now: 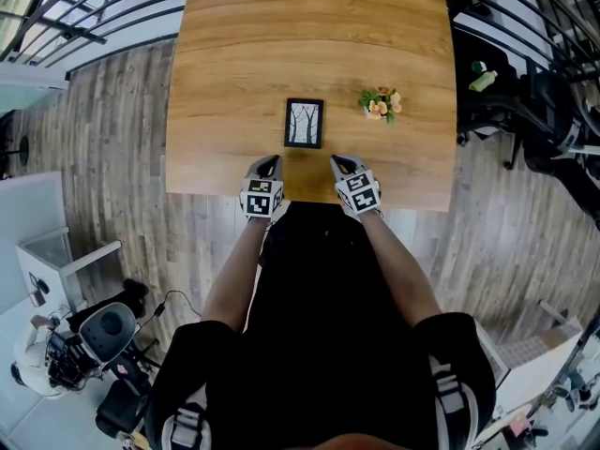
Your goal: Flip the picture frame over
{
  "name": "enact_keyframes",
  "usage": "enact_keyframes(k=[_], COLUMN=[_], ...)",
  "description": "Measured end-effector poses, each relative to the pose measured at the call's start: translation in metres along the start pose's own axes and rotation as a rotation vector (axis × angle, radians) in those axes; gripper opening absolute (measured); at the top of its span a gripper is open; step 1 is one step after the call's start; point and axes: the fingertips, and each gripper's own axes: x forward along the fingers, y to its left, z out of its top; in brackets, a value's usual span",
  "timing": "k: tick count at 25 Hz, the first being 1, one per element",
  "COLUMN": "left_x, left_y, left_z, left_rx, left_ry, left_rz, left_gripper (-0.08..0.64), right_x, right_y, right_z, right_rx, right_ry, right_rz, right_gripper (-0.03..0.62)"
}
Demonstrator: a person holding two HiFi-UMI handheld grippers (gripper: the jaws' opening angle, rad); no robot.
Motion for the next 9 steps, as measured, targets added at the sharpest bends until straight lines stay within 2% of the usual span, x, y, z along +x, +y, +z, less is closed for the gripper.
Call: enact_keyframes(k=[9], left_x=[-0.005], left_y=[-0.002], left_z=[-0.01], left_rx=[0.001], left_ry=[0.007], left_rz=[0.007], left_gripper=[0.02], right_x=[-0.004], right_y=[0.003], right_z=[-0.013], right_rx=[0.03], right_ry=[0.008], right_rz=[0.004], right_gripper=[0.005])
